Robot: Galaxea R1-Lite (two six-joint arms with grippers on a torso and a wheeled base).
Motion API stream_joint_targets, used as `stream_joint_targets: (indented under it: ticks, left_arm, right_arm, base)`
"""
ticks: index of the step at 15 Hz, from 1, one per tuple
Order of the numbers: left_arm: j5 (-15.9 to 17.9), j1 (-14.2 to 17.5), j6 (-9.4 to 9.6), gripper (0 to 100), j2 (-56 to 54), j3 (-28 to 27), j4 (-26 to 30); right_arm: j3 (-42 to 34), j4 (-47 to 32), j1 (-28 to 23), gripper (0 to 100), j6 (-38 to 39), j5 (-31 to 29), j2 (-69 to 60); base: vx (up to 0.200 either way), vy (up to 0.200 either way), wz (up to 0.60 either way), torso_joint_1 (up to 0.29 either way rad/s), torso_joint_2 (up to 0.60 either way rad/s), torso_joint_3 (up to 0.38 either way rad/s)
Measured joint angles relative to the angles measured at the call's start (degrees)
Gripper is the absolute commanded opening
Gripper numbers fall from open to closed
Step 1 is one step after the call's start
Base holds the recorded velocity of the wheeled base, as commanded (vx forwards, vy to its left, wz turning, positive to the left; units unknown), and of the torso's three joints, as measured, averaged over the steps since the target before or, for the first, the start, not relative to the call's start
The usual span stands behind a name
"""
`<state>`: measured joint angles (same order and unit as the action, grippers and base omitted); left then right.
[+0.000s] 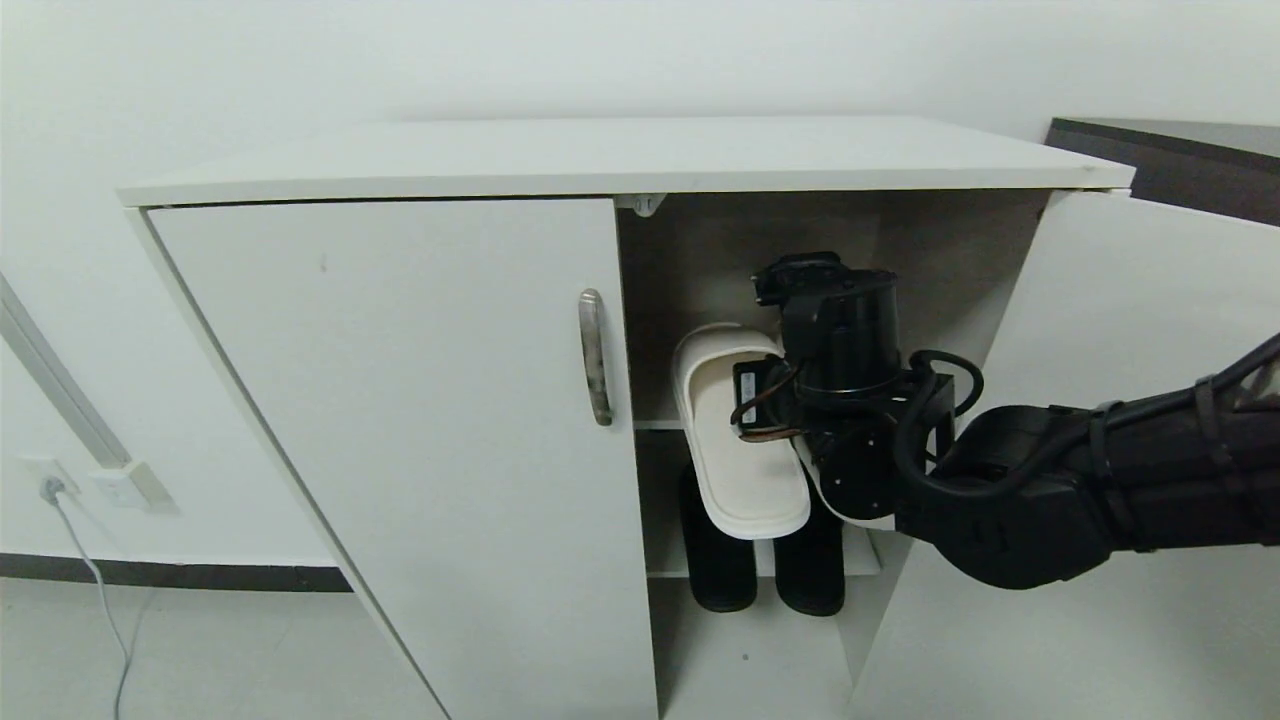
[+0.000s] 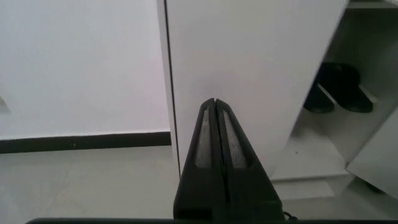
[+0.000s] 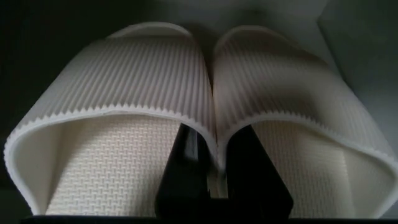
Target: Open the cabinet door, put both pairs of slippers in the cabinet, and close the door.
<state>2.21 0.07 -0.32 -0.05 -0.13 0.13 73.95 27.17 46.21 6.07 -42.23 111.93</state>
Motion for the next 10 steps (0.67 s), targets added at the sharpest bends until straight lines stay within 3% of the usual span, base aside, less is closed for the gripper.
stream_joint_targets:
  ticks: [5, 10]
  left_arm:
    - [0.0, 0.0, 0.0, 0, 0.0, 0.0, 0.0]
    - [0.0, 0.0, 0.0, 0, 0.0, 0.0, 0.0]
  right_arm:
    - [6.0, -5.7, -2.3, 0, 0.6, 0.3, 2.6]
    - [17.6, -16.0, -3.4, 0, 3.7, 0.7, 6.5]
  base:
    - [0.0, 0.0, 0.0, 0.0, 0.0, 0.0]
    - [0.0, 0.0, 0.0, 0.0, 0.0, 0.0]
